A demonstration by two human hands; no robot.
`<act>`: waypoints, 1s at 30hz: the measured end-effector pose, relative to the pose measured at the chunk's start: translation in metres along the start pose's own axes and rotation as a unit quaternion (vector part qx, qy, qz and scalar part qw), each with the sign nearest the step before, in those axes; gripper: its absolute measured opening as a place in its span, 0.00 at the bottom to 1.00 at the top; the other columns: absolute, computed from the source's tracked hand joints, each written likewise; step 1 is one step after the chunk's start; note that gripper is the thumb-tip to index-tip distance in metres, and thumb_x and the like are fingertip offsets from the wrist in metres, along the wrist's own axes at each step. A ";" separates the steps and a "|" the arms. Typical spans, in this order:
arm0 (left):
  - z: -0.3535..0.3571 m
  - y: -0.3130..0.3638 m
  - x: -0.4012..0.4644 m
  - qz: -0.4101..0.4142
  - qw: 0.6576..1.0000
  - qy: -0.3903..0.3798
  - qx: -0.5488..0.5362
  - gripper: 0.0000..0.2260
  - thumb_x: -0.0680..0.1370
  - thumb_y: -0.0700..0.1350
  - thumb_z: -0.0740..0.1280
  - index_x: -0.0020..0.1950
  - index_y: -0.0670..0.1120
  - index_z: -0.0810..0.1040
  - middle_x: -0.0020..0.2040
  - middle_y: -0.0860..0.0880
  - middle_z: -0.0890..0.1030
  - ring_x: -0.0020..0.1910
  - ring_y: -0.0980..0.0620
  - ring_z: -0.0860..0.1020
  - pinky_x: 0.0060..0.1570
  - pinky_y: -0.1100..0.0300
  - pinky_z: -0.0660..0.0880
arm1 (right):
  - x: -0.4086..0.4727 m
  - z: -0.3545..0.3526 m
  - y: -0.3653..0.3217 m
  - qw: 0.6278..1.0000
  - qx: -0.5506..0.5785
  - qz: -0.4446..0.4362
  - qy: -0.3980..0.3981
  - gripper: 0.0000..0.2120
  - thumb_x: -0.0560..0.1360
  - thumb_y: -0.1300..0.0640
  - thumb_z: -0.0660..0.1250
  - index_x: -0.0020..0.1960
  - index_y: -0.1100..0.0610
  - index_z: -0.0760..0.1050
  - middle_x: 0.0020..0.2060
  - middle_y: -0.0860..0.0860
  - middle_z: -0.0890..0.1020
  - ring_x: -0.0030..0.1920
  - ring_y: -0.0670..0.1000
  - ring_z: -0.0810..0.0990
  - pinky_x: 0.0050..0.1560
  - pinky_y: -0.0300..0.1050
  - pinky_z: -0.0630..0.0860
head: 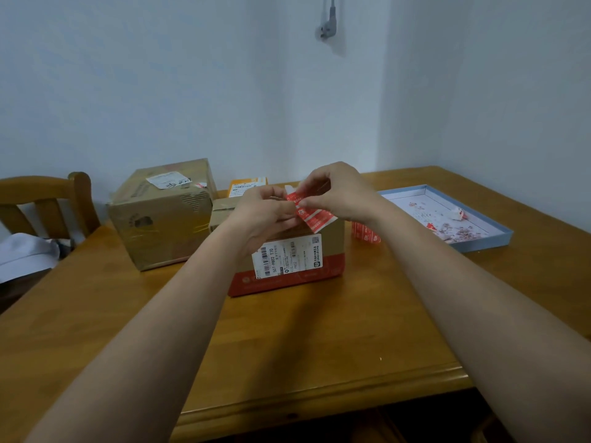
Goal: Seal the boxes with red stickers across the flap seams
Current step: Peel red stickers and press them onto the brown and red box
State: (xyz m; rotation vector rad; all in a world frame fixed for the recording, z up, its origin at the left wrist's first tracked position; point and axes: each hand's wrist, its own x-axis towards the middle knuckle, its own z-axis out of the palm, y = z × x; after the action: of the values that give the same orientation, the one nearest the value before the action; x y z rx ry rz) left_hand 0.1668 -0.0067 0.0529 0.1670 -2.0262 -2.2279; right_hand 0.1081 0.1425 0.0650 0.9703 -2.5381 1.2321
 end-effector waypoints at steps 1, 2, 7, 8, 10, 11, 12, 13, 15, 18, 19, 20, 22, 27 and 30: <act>-0.001 0.000 0.001 0.000 1.000 -0.007 -0.016 0.09 0.74 0.28 0.68 0.49 0.39 0.74 0.46 0.40 0.80 0.43 0.46 0.84 0.44 0.58 0.82 | 0.001 0.000 0.001 1.000 0.011 0.000 0.001 0.09 0.69 0.60 0.76 0.49 0.55 0.84 0.44 0.47 0.84 0.45 0.43 0.81 0.44 0.32 0.74; -0.001 0.000 0.001 -0.001 0.999 -0.013 -0.030 0.09 0.74 0.27 0.68 0.49 0.39 0.74 0.46 0.40 0.80 0.44 0.46 0.83 0.45 0.57 0.82 | 0.001 0.001 0.001 1.000 0.023 0.000 0.002 0.09 0.68 0.60 0.76 0.49 0.56 0.84 0.44 0.48 0.85 0.45 0.43 0.82 0.46 0.34 0.75; 0.000 0.001 0.002 0.009 0.998 -0.025 -0.048 0.12 0.72 0.26 0.68 0.49 0.39 0.75 0.46 0.41 0.80 0.45 0.46 0.82 0.49 0.57 0.81 | 0.003 -0.001 0.001 0.999 0.041 0.002 0.000 0.12 0.67 0.60 0.78 0.50 0.57 0.83 0.45 0.49 0.85 0.47 0.45 0.83 0.52 0.41 0.78; 0.000 0.001 0.001 0.011 0.998 -0.023 -0.050 0.12 0.72 0.25 0.68 0.49 0.39 0.75 0.45 0.41 0.81 0.44 0.47 0.82 0.48 0.58 0.81 | 0.003 -0.002 0.001 0.999 0.040 0.002 -0.004 0.12 0.67 0.60 0.78 0.50 0.57 0.83 0.45 0.49 0.85 0.47 0.45 0.82 0.51 0.40 0.78; 0.001 0.002 0.001 0.014 0.999 -0.019 -0.046 0.12 0.71 0.25 0.68 0.48 0.39 0.75 0.44 0.42 0.81 0.43 0.48 0.83 0.45 0.59 0.82 | 0.003 -0.003 0.000 0.999 0.040 0.003 -0.009 0.12 0.67 0.60 0.78 0.50 0.57 0.83 0.45 0.49 0.85 0.46 0.45 0.82 0.52 0.41 0.78; 0.002 0.002 0.000 0.015 0.999 -0.018 -0.044 0.11 0.71 0.25 0.69 0.47 0.39 0.75 0.43 0.42 0.81 0.43 0.48 0.83 0.44 0.60 0.82 | 0.003 -0.003 0.000 0.999 0.043 0.005 -0.008 0.12 0.67 0.60 0.77 0.50 0.57 0.83 0.45 0.49 0.85 0.46 0.45 0.83 0.52 0.42 0.79; 0.002 0.002 0.000 0.016 0.999 -0.014 -0.043 0.11 0.71 0.26 0.69 0.47 0.39 0.75 0.43 0.42 0.81 0.42 0.48 0.83 0.44 0.60 0.82 | 0.003 -0.003 0.000 0.999 0.047 0.008 -0.005 0.11 0.67 0.60 0.77 0.49 0.57 0.83 0.44 0.49 0.85 0.46 0.45 0.83 0.52 0.43 0.79; 0.002 0.003 0.000 0.016 0.999 -0.008 -0.043 0.11 0.72 0.26 0.69 0.47 0.39 0.75 0.43 0.42 0.81 0.42 0.48 0.83 0.44 0.60 0.82 | 0.003 -0.003 0.001 0.999 0.049 0.009 -0.002 0.09 0.68 0.60 0.77 0.48 0.57 0.83 0.43 0.49 0.85 0.46 0.46 0.83 0.52 0.45 0.80; 0.003 0.003 -0.001 0.016 0.999 0.001 -0.043 0.11 0.72 0.26 0.69 0.48 0.39 0.75 0.44 0.42 0.82 0.44 0.48 0.83 0.47 0.59 0.82 | 0.001 -0.005 0.000 0.999 0.048 0.009 0.003 0.07 0.68 0.57 0.77 0.45 0.55 0.83 0.41 0.48 0.85 0.45 0.47 0.83 0.51 0.46 0.80; 0.003 0.004 -0.001 0.018 0.999 0.003 -0.050 0.11 0.72 0.28 0.70 0.50 0.38 0.76 0.44 0.43 0.83 0.44 0.48 0.84 0.48 0.59 0.81 | -0.002 -0.006 -0.002 0.999 0.045 0.006 0.006 0.07 0.69 0.52 0.77 0.42 0.53 0.82 0.40 0.48 0.84 0.44 0.47 0.82 0.51 0.47 0.79; 0.004 0.004 -0.001 0.019 0.999 0.006 -0.051 0.11 0.72 0.28 0.71 0.50 0.38 0.76 0.43 0.43 0.83 0.43 0.49 0.84 0.48 0.59 0.81 | -0.002 -0.006 -0.003 0.999 0.045 0.008 0.007 0.07 0.69 0.51 0.76 0.41 0.53 0.82 0.40 0.48 0.84 0.44 0.47 0.82 0.51 0.48 0.79; 0.004 0.004 -0.002 0.020 0.998 0.009 -0.051 0.10 0.72 0.29 0.71 0.50 0.39 0.76 0.43 0.43 0.83 0.42 0.50 0.84 0.46 0.60 0.81 | -0.002 -0.006 -0.003 0.999 0.047 0.010 0.006 0.07 0.69 0.51 0.76 0.41 0.54 0.82 0.40 0.48 0.84 0.45 0.48 0.82 0.52 0.49 0.79; 0.005 0.005 -0.003 0.021 0.998 0.014 -0.051 0.10 0.72 0.29 0.71 0.49 0.39 0.76 0.41 0.44 0.83 0.39 0.51 0.84 0.43 0.62 0.81 | -0.002 -0.006 -0.002 0.999 0.046 0.014 0.006 0.07 0.69 0.51 0.76 0.42 0.54 0.82 0.40 0.49 0.84 0.45 0.49 0.83 0.53 0.51 0.80; 0.005 0.007 -0.004 0.017 0.999 0.019 -0.038 0.09 0.73 0.30 0.71 0.48 0.40 0.77 0.42 0.44 0.83 0.38 0.53 0.84 0.39 0.64 0.80 | -0.001 -0.008 -0.001 0.999 0.032 0.016 0.010 0.08 0.72 0.51 0.74 0.45 0.56 0.83 0.41 0.48 0.84 0.45 0.47 0.82 0.53 0.49 0.79; 0.005 0.007 -0.004 0.013 0.999 0.020 -0.025 0.09 0.73 0.31 0.71 0.48 0.41 0.77 0.43 0.45 0.83 0.42 0.52 0.83 0.41 0.63 0.79 | -0.002 -0.009 -0.001 1.000 0.025 0.014 0.010 0.08 0.72 0.50 0.73 0.46 0.54 0.83 0.42 0.47 0.84 0.45 0.44 0.81 0.50 0.44 0.78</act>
State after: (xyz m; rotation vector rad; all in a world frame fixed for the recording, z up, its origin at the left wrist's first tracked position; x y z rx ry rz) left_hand 0.1697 -0.0021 0.0607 0.1769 -1.9384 -2.2391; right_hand 0.1093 0.1498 0.0710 0.9298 -2.5247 1.3135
